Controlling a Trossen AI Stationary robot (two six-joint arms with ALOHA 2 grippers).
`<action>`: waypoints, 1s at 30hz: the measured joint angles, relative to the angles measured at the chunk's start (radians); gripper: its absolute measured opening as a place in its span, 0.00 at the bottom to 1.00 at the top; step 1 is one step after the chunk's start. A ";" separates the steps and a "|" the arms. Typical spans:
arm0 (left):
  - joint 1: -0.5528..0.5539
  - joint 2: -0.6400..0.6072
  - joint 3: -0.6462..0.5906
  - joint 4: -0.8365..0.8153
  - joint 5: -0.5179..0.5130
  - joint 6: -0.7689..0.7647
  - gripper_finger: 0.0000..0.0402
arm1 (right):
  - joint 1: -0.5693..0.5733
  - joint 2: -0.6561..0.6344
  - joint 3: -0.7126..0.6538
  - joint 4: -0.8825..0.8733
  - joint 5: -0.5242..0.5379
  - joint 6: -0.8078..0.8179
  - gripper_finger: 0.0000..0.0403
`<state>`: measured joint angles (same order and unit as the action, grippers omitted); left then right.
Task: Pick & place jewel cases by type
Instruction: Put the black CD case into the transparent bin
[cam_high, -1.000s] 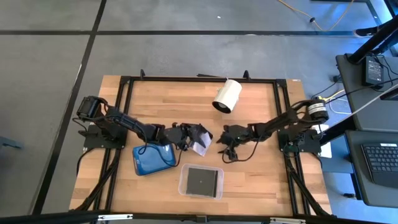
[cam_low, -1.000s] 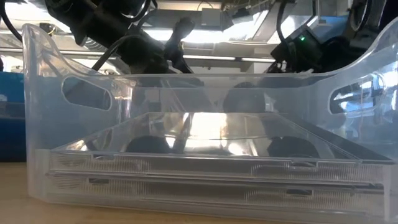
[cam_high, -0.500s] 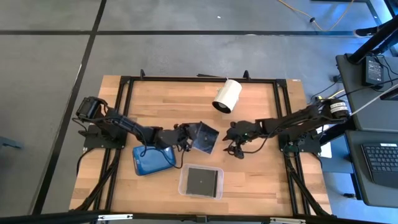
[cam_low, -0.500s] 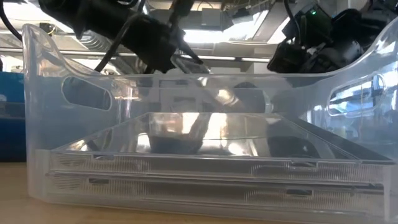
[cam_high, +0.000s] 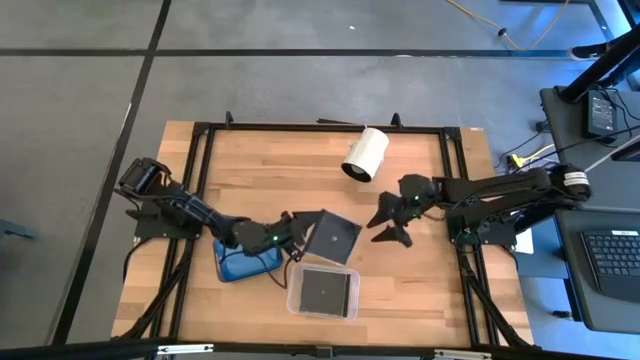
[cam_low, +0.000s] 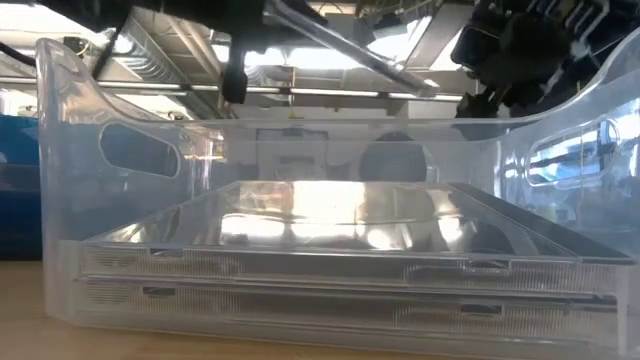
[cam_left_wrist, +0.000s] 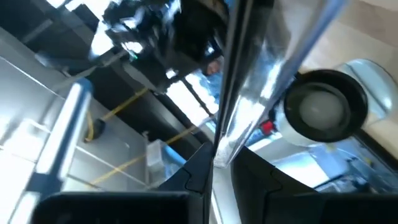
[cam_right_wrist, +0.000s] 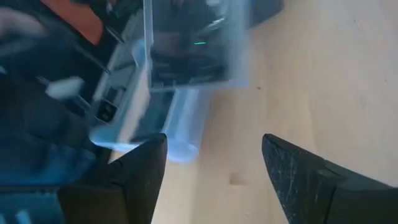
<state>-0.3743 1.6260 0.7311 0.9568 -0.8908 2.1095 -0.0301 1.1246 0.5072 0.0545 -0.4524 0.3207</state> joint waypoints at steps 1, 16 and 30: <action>-0.011 0.000 0.000 0.010 0.001 0.016 0.11 | -0.009 -0.014 0.000 -0.001 -0.010 0.022 0.66; -0.106 0.000 0.000 0.076 0.022 0.111 0.11 | -0.002 -0.014 0.001 0.284 -0.011 0.130 0.66; -0.114 0.000 0.000 0.088 0.043 0.096 0.11 | 0.028 0.039 0.003 0.349 0.061 0.125 0.66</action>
<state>-0.4885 1.6260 0.7311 1.0443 -0.8481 2.2060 -0.0021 1.1632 0.5099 0.4033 -0.3909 0.4461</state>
